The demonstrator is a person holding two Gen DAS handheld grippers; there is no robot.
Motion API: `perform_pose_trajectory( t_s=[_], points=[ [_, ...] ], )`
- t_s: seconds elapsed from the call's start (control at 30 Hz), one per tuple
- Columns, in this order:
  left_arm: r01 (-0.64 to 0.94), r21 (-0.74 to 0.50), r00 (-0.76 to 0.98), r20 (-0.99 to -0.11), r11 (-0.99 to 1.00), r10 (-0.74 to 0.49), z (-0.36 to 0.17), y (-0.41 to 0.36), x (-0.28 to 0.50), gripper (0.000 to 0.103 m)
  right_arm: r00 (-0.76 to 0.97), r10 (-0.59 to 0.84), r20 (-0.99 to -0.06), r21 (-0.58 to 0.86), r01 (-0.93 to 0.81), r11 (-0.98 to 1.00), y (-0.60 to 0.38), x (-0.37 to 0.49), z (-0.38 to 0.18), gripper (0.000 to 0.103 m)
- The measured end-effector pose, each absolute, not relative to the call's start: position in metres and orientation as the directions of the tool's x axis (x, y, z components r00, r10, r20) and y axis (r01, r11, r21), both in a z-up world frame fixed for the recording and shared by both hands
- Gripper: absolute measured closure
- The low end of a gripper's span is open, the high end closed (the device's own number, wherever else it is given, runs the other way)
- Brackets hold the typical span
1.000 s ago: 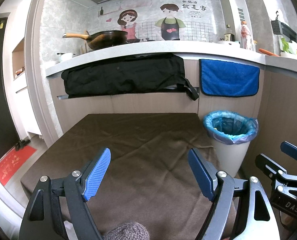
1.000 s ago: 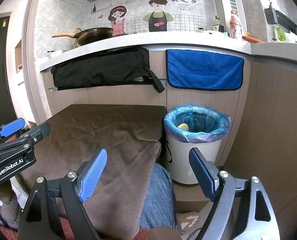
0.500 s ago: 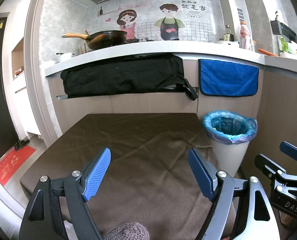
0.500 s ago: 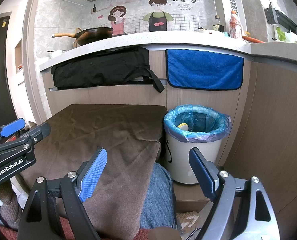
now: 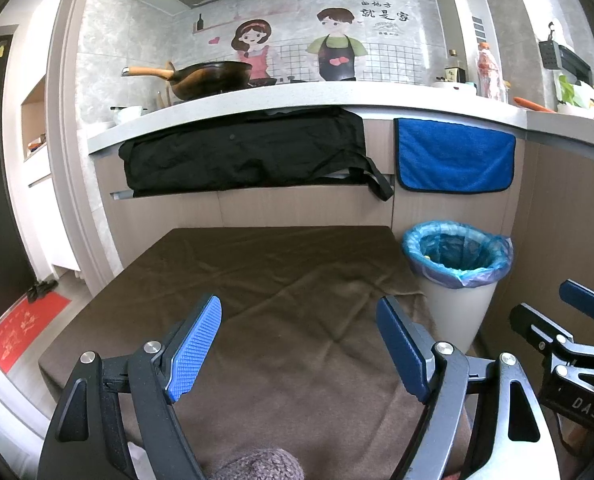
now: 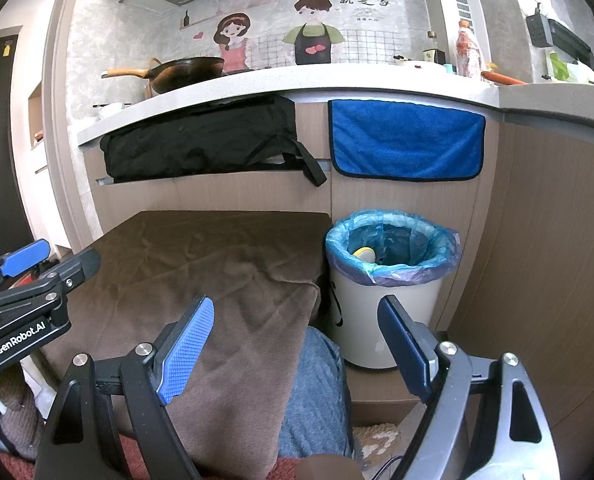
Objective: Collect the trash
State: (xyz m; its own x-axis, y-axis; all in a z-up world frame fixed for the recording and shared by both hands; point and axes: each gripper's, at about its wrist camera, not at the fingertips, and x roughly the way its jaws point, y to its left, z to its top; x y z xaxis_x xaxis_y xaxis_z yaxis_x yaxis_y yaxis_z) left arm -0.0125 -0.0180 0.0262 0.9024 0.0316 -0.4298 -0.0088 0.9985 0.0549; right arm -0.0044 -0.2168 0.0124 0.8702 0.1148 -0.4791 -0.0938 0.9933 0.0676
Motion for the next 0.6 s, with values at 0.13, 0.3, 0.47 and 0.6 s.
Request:
perform_pose_trajectory(
  t_s=[0.13,0.3,0.47,0.6],
  points=[
    [-0.011,0.054,0.901,-0.433,0.999,0.033,0.0261,-0.0200,-0.0128,0.023,0.872,0.112,-0.477,0.074,-0.088,0.993,-0.2184,-0.0058,0.0126,0.021],
    [-0.007,0.054,0.899,-0.436,0.999,0.029,0.0259,-0.0219,-0.0125,0.023,0.874,0.108,-0.475,0.076,-0.081,0.994,-0.2190,-0.0070,0.0135,0.021],
    [-0.005,0.051,0.897,-0.442,0.999,0.027,0.0248,-0.0240,-0.0126,0.023,0.873,0.108,-0.475,0.076,-0.082,0.994,-0.2194,-0.0067,0.0137,0.021],
    [-0.004,0.049,0.895,-0.445,0.999,0.025,0.0238,-0.0249,-0.0119,0.023,0.872,0.109,-0.477,0.076,-0.082,0.994,-0.2197,-0.0063,0.0136,0.021]
  ],
)
